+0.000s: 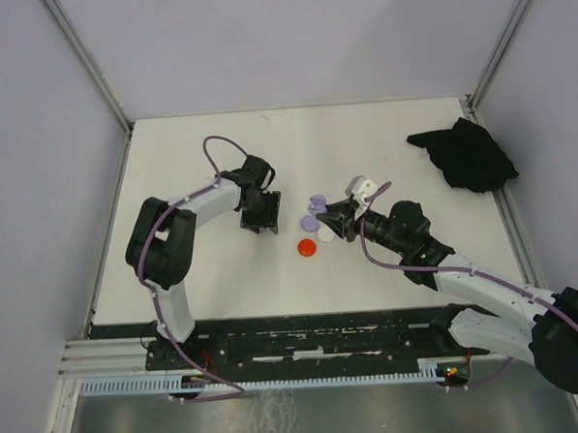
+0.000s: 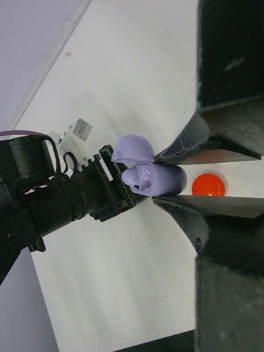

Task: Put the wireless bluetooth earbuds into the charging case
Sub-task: Adjust the earbud at the center of the board.

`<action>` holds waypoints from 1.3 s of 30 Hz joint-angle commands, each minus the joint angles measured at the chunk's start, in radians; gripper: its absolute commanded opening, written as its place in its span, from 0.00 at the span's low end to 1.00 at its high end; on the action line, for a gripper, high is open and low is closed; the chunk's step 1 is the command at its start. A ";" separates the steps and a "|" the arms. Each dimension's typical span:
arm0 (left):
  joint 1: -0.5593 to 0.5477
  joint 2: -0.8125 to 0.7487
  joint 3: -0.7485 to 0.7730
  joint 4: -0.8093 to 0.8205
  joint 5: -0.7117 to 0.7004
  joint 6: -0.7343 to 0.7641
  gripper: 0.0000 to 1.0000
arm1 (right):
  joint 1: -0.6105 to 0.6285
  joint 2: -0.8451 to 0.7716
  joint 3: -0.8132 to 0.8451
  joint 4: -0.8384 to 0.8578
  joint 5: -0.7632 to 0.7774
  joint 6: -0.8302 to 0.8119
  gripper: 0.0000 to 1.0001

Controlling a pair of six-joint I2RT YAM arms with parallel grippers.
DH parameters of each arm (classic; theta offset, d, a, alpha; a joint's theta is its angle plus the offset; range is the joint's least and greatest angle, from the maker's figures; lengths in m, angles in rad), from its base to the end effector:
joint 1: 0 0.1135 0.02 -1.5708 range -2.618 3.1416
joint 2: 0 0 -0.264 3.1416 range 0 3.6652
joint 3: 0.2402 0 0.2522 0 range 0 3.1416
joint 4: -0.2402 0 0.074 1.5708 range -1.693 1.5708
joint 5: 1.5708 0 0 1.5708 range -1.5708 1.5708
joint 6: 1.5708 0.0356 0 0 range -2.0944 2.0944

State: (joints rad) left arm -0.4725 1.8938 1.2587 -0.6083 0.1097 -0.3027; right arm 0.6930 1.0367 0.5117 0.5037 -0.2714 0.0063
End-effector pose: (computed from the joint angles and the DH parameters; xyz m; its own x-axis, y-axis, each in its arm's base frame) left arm 0.3293 -0.1727 0.1632 -0.9490 0.1523 -0.2761 0.2104 0.9580 -0.1948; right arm 0.1754 0.1581 0.2676 -0.0216 -0.0100 -0.9997 -0.8215 0.5700 0.0120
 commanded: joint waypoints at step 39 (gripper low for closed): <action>-0.068 0.081 0.123 -0.107 0.044 0.161 0.62 | 0.004 -0.009 0.024 0.021 -0.009 0.008 0.02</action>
State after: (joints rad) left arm -0.5369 1.9850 1.3865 -0.6506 0.1452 -0.1638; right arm 0.6930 1.0496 0.5121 0.4915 -0.2790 0.0059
